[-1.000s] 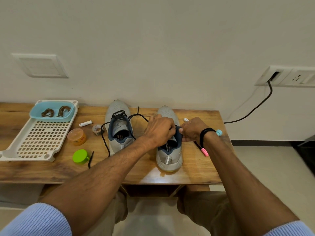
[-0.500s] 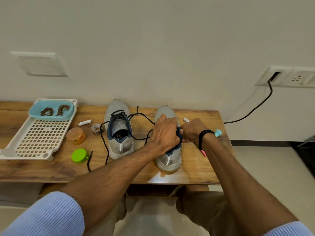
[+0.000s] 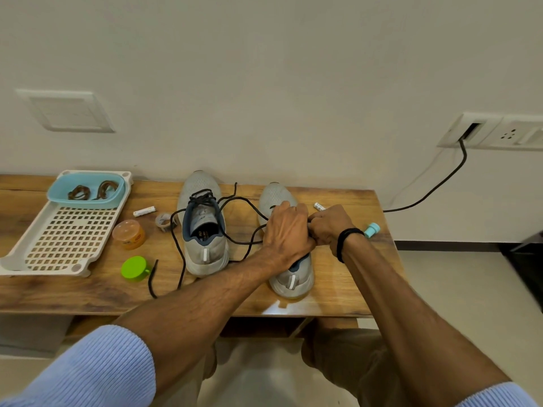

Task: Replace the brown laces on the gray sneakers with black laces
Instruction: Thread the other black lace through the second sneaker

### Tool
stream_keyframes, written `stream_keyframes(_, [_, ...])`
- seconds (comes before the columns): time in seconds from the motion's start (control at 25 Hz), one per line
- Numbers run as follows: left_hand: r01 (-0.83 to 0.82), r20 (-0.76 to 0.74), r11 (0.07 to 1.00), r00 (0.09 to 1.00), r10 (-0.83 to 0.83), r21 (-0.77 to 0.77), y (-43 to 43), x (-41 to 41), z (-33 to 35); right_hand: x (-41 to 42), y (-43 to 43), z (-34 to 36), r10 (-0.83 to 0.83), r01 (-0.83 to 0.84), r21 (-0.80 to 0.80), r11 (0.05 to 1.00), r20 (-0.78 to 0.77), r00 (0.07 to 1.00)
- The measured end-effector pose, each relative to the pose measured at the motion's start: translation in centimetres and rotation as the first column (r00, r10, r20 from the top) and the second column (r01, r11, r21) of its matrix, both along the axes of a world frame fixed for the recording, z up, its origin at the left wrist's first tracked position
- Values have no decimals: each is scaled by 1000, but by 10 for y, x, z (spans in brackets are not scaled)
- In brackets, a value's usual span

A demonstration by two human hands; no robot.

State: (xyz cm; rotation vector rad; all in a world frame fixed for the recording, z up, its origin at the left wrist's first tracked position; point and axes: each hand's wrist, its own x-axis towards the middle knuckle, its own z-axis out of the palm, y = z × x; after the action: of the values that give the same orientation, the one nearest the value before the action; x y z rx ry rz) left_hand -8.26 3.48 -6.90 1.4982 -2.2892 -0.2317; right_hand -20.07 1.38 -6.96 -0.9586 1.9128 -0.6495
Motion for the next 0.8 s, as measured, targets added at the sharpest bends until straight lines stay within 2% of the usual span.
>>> stream_keyframes(0.16, [19, -9, 997, 1000, -18, 81, 1, 4, 1, 9, 15, 14, -55, 54, -64, 997, -15, 998])
stream_keyframes(0.32, [43, -61, 976, 998, -31, 212, -8, 19, 4, 11, 16, 17, -18, 17, -21, 1000, -11, 1000])
stream_keyframes(0.48, [-13, -26, 990, 1000, 17, 141, -9, 29, 16, 7, 8, 15, -39, 37, -21, 999, -64, 997])
stream_keyframes(0.6, [-59, -73, 986, 995, 71, 154, -6, 26, 16, 3, 5, 11, 35, -35, 1, 999, -192, 981])
stream_keyframes(0.8, [-17, -64, 988, 998, 28, 156, -2, 13, 13, 7, 6, 8, -39, 25, -55, 998, -267, 963])
